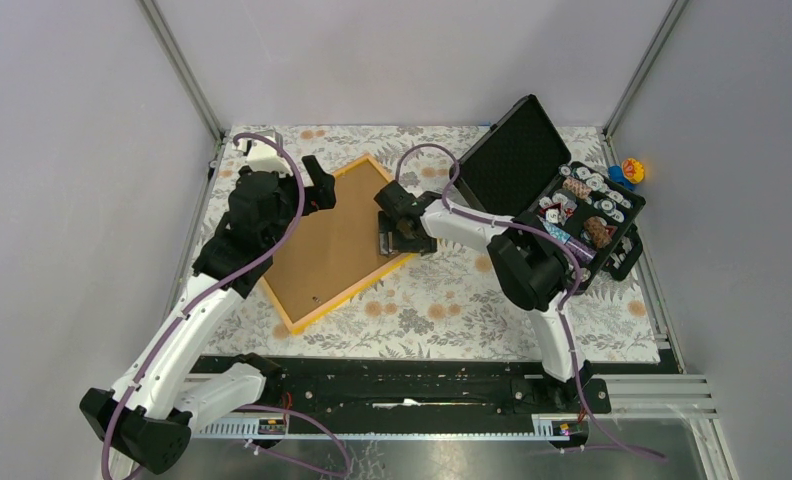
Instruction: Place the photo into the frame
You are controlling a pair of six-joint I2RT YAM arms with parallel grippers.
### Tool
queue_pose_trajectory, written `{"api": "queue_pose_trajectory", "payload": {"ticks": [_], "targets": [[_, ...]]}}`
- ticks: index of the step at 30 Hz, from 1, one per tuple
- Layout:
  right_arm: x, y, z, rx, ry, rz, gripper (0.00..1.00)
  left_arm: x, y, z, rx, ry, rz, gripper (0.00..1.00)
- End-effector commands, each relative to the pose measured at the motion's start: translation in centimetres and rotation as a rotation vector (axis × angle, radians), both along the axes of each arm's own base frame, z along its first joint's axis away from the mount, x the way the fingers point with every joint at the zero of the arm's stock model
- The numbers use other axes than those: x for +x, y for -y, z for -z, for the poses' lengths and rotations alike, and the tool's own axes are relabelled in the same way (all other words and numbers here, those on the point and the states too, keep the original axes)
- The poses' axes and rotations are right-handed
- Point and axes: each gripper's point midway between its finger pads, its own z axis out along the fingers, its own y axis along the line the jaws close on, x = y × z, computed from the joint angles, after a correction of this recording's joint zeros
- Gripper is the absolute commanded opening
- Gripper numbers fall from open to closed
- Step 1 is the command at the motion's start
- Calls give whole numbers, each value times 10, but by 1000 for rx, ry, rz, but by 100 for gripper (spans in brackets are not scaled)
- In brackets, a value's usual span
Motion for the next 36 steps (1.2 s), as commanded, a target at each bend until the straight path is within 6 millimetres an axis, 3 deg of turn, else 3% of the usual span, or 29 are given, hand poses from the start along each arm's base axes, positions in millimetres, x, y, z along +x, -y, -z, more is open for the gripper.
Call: {"api": "queue_pose_trajectory", "payload": {"ticks": [1,12,23,27,36], "targets": [[23,0,0,-43,61,42,93,-2,1,-16,-31,54,8,99],[43,11,6,-98,80,162,97,-2,1,-17,-31,57,7,99],[43,17,16,-95,43,179,72,-3,1,-17,-35,58,11,99],[41,17,13,-78,46,174,67,-4,1,-19,-37,62,11,99],[42,17,11,-55,51,141,7,-4,0,-19,-36,63,10,99]]}}
